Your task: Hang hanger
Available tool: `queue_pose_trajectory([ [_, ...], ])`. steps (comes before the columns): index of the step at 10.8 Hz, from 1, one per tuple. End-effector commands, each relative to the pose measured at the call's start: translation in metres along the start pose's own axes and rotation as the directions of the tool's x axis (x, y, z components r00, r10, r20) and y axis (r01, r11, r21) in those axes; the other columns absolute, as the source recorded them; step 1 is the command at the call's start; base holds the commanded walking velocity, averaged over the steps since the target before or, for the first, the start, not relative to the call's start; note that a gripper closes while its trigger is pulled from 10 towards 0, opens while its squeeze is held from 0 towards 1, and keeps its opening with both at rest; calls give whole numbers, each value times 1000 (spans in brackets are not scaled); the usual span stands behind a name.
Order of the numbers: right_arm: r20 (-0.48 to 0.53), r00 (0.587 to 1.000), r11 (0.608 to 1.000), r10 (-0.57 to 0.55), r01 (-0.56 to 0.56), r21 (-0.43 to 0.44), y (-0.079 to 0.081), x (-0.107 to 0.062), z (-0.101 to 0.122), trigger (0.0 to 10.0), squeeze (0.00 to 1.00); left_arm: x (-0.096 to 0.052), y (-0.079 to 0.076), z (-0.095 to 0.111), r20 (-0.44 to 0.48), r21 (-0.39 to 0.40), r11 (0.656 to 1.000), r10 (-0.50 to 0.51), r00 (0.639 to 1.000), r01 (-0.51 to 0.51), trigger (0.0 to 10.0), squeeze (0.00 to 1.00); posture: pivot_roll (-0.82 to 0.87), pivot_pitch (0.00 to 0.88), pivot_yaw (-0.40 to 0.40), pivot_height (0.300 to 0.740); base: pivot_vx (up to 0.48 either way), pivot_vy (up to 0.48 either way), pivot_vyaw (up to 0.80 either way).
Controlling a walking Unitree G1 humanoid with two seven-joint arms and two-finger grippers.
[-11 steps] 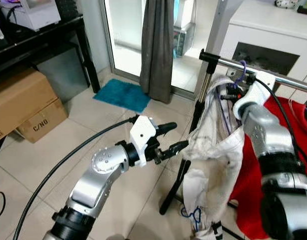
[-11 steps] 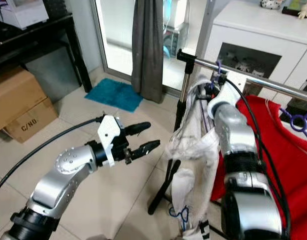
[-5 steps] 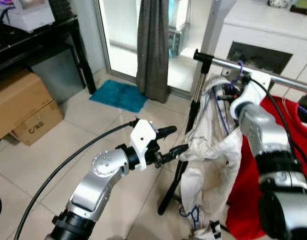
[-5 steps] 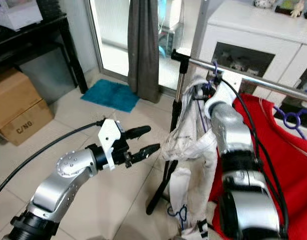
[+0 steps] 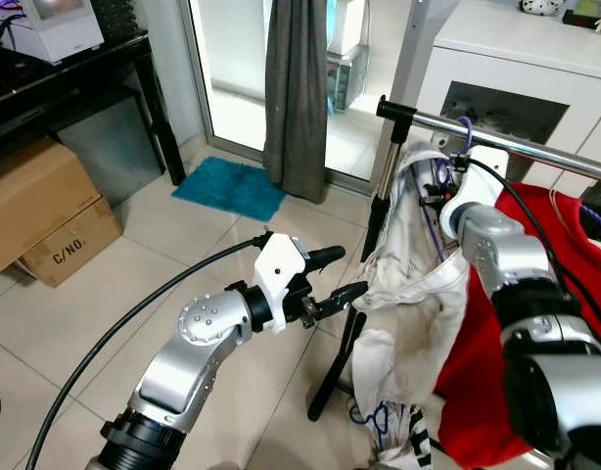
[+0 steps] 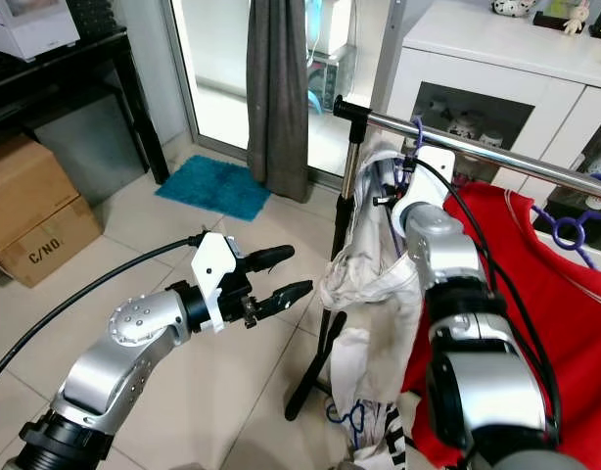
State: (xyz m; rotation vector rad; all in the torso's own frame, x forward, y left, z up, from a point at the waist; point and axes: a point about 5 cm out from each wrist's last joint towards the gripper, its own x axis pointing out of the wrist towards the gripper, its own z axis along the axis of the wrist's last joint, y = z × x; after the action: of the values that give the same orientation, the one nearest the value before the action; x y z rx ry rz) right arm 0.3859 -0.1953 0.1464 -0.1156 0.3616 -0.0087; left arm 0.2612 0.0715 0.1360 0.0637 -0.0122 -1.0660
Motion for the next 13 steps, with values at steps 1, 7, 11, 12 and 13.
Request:
queue_pose_trajectory([
  [1,-12,1000,1000,4,-4,-3,2,1,0,10000,0,1,3,6,7,29,1000,5,1000,-5,10000,0,17,0,-10,740,0,0,0],
  [7,97,995,999,2,-7,48,4,5,15,10000,0,0,9,9,2,46,999,18,1000,-18,10000,0,38,0,-2,740,0,0,0],
  [11,107,994,998,17,-23,63,2,5,12,0,0,0,9,9,0,45,999,13,1000,-13,10000,0,39,0,-4,740,0,0,0],
  [12,110,994,997,20,-27,66,3,5,12,0,0,-1,8,9,0,44,999,16,1000,-16,10000,0,39,0,-4,740,0,0,0],
  [13,111,994,997,22,-30,67,3,5,13,0,0,-2,8,8,-1,42,999,19,1000,-19,10000,0,40,0,-8,740,0,0,0],
])
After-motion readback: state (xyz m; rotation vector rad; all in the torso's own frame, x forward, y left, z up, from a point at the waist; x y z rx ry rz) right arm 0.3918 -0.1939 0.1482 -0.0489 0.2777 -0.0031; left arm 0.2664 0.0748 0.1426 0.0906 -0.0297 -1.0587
